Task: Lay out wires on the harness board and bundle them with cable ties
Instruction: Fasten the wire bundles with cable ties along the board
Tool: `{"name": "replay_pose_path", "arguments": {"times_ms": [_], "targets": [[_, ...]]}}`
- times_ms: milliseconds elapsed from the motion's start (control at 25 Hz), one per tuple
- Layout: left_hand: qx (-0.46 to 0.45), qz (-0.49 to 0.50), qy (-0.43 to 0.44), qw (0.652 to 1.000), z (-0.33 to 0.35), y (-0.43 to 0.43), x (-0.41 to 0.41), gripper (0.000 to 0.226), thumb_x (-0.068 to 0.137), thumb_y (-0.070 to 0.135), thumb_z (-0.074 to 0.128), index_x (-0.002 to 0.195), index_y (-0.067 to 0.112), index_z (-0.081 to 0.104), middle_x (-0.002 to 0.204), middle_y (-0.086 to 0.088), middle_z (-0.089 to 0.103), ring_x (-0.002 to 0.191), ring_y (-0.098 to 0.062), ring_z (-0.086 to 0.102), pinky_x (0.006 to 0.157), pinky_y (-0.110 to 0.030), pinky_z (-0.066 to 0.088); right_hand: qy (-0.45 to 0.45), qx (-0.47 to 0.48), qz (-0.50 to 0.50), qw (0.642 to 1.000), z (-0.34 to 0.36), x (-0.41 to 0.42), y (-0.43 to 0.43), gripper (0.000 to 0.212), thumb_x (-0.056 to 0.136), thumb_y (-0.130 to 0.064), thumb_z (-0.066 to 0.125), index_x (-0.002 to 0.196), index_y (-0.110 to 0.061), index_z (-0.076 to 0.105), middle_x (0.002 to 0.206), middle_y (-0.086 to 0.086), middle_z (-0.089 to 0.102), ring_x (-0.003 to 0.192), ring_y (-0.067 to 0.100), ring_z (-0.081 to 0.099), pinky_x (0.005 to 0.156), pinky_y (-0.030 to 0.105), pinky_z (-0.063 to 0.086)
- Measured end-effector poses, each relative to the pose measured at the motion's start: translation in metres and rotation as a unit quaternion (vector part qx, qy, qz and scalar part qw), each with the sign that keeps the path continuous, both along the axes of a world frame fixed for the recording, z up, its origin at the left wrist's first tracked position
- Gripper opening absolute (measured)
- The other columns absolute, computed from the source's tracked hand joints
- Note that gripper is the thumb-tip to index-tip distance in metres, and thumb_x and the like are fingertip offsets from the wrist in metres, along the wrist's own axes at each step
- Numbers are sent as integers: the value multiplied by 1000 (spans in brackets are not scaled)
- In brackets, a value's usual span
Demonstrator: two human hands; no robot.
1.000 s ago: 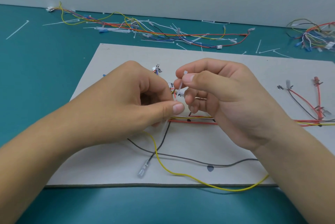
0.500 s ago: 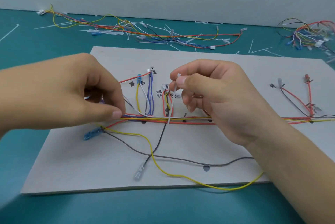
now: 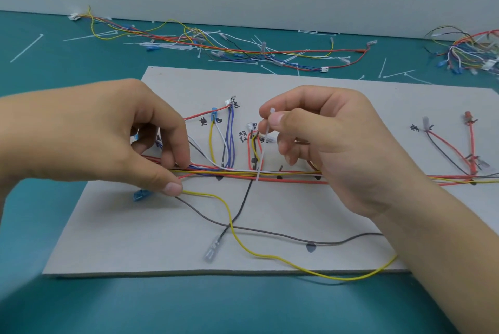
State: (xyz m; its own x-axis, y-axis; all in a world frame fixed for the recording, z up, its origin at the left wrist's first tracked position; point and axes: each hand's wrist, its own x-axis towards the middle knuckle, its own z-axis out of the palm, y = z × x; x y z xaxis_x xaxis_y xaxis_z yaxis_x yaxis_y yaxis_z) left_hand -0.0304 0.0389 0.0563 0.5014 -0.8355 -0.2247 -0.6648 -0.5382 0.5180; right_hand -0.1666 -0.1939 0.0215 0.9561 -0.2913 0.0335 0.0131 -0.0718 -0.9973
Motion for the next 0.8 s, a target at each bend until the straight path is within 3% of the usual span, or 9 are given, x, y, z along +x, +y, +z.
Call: {"name": "replay_pose_path", "arguments": {"times_ms": [240, 560, 680, 800], "targets": [[-5, 20, -28, 999, -6, -9, -3, 56, 41, 89, 69, 85, 55, 71, 66, 18, 64, 56, -11, 58, 60, -46, 59, 2, 5, -18, 1000, 1, 0, 1, 17, 92, -1, 66, 85, -13, 75, 77, 4, 74, 58, 16, 64, 52, 24, 47], [-23, 6, -53, 998, -16, -18, -5, 35, 56, 67, 72, 83, 45, 72, 68, 16, 66, 63, -12, 60, 66, -45, 60, -6, 13, -58, 998, 3, 6, 16, 13, 93, -2, 65, 89, -12, 74, 76, 3, 75, 63, 14, 70, 51, 22, 47], [-60, 10, -50, 997, -21, -23, -7, 32, 59, 60, 80, 86, 46, 72, 76, 21, 68, 68, -11, 58, 64, -41, 58, -48, -82, -77, 992, 10, 13, 23, 13, 89, -1, 68, 85, -12, 74, 73, 6, 75, 63, 18, 72, 50, 27, 53], [-86, 11, -46, 995, -25, -27, -6, 28, 62, 53, 86, 87, 46, 74, 78, 21, 69, 68, -13, 57, 64, -40, 56, -88, -214, -106, 967, 17, 26, 29, 15, 84, -5, 69, 81, -18, 75, 70, -2, 74, 65, 15, 73, 60, 33, 60]]}}
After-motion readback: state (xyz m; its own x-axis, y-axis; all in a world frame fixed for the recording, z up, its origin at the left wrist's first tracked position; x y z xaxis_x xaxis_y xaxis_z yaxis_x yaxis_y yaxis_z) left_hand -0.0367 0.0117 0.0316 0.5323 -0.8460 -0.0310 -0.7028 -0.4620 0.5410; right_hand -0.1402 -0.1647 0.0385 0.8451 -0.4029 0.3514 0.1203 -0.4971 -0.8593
